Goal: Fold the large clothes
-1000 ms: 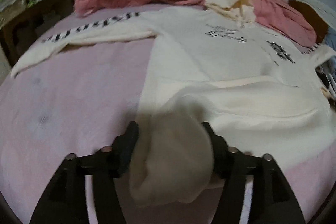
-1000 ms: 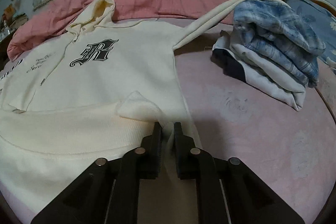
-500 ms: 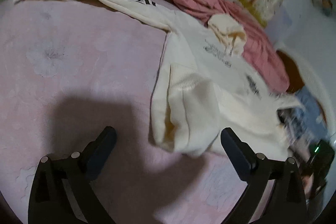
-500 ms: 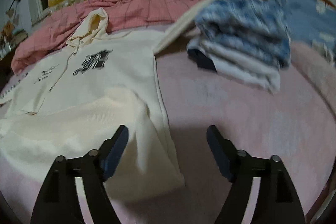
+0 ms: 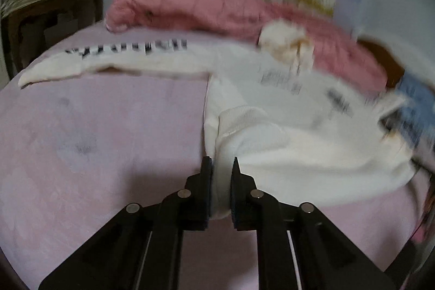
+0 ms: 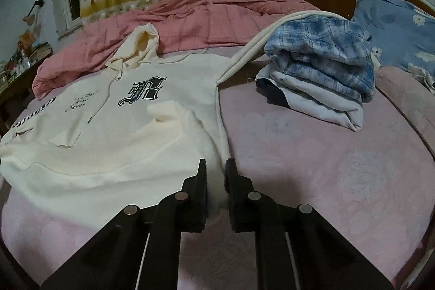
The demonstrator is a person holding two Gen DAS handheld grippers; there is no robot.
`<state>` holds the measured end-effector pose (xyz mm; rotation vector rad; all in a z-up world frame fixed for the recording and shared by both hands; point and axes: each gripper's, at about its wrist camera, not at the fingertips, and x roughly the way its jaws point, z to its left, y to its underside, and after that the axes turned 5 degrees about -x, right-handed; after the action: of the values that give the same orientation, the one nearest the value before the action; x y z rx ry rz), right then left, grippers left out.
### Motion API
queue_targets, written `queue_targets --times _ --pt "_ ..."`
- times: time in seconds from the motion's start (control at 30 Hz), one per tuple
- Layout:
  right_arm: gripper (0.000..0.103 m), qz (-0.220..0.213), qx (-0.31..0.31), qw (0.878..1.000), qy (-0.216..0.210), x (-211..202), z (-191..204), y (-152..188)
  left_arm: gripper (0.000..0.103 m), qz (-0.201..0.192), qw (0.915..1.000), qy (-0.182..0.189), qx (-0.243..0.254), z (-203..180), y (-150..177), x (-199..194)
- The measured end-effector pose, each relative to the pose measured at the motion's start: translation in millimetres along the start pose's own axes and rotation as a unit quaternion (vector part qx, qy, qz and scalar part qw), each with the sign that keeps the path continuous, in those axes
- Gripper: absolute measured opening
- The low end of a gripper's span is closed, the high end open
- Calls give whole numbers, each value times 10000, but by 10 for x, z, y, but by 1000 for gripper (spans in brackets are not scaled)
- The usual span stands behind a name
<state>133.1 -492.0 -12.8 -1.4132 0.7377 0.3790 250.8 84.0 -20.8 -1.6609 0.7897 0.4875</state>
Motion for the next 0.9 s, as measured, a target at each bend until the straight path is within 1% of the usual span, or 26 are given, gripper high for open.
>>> queue_targets --times 0.03,0.07,0.1,0.13,0.17,0.2,0.23,0.27,0.3,0.33,0.37,0.43,0.5,0.53,0.57,0.6,0.63,0.67,0.7,0.73,0.77,0.8,0.87,0.9 --pt "13 222 -56 9997 76 118 -2 34 22 140 9999 -45 40 57 51 89" --pt "13 476 -106 9988 107 239 -10 88 31 196 9998 12 -37 129 94 117" --pt "13 594 -133 9980 146 304 -14 123 42 174 9996 68 -210 199 101 109" --pt "14 560 -172 9980 236 328 0 167 48 87 9994 89 -311 234 72 62" --pt "19 433 -214 9983 331 294 20 180 56 -63 9992 154 -354 256 41 -17" --pt "22 344 -294 9979 471 246 44 166 63 -213 9989 227 -344 267 10 -97" --pt "30 262 -379 9968 655 192 69 135 66 -331 9985 309 -315 259 -26 -171" --pt "41 175 -448 9957 790 138 86 115 74 -402 9979 400 -304 246 -57 -225" --pt "46 39 -544 9944 909 64 122 76 80 -458 9969 546 -334 234 -111 -265" --pt "55 -100 -638 9933 960 -13 166 24 81 -446 9959 684 -397 217 -172 -269" --pt "61 -209 -695 9930 936 -86 208 -31 81 -320 9947 848 -479 202 -238 -231" --pt "64 -348 -703 9941 751 -197 292 -132 81 20 9922 1078 -622 161 -359 -71" --pt "73 -473 -642 9960 409 -292 399 -234 81 358 9886 1227 -791 114 -454 143" --pt "82 -515 -610 9966 225 -323 467 -282 81 496 9872 1237 -873 108 -486 245" --pt "85 -533 -601 9967 102 -338 530 -309 78 616 9866 1192 -926 96 -499 330" --pt "85 -520 -626 9967 -25 -340 614 -335 64 789 9860 1128 -936 78 -511 453" --pt "85 -480 -671 9965 -142 -333 691 -359 53 1002 9854 1033 -915 57 -493 562" --pt "85 -445 -721 9959 -312 -320 778 -369 28 1281 9844 862 -849 31 -459 694" --pt "85 -438 -756 9948 -517 -306 867 -365 12 1341 9854 760 -718 -3 -421 733" --pt "85 -399 -793 9936 -693 -276 947 -358 12 1218 9882 685 -634 -23 -407 718" --pt "85 -319 -838 9925 -827 -242 1028 -329 10 977 9915 614 -594 -43 -399 652" --pt "85 -242 -878 9921 -865 -196 1105 -290 9 685 9947 541 -536 -67 -399 568" --pt "85 -112 -952 9927 -734 -91 1213 -225 9 203 9985 375 -346 -150 -391 387" --pt "85 -54 -973 9932 -641 -40 1248 -203 9 45 9994 317 -135 -207 -379 335"
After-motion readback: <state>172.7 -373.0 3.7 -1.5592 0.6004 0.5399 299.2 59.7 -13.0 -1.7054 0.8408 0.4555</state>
